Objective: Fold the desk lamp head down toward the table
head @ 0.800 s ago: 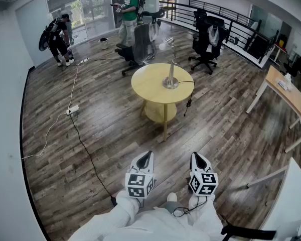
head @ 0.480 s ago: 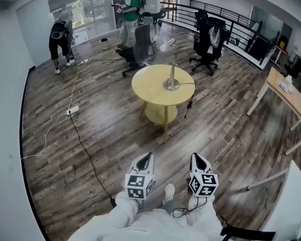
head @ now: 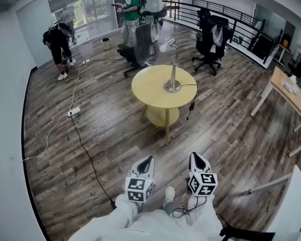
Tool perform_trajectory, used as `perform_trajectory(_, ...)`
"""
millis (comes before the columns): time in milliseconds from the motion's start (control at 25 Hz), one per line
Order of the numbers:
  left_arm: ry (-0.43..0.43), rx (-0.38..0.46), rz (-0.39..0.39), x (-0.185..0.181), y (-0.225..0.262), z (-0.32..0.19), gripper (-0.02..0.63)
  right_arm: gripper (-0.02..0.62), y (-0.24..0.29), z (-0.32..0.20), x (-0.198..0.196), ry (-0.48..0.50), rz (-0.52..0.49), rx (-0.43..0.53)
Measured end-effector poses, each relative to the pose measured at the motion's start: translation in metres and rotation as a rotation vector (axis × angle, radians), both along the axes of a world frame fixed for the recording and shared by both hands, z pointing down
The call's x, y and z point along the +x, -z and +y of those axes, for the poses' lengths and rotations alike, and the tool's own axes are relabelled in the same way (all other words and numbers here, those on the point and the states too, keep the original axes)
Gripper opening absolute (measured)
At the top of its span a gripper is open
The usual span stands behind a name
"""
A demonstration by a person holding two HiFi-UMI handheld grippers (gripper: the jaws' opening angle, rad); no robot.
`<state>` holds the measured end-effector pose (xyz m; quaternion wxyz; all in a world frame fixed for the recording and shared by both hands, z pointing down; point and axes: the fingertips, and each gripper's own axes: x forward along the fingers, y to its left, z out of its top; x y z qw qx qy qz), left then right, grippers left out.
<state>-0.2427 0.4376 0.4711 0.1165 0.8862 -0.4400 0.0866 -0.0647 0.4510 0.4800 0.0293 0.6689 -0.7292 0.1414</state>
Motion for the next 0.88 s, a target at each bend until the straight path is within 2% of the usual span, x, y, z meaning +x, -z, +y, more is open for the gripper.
perform_trajectory(400,0.005,0.021,0.001,0.041,0.016,-0.065,0.002,0.012,0.009,-0.072,0.031,0.030,-0.021,-0.003)
perform_trajectory(880,0.037,0.020,-0.006,0.103,0.024,-0.136,0.002,0.012,0.015,-0.145,0.094,0.062,-0.030,0.000)
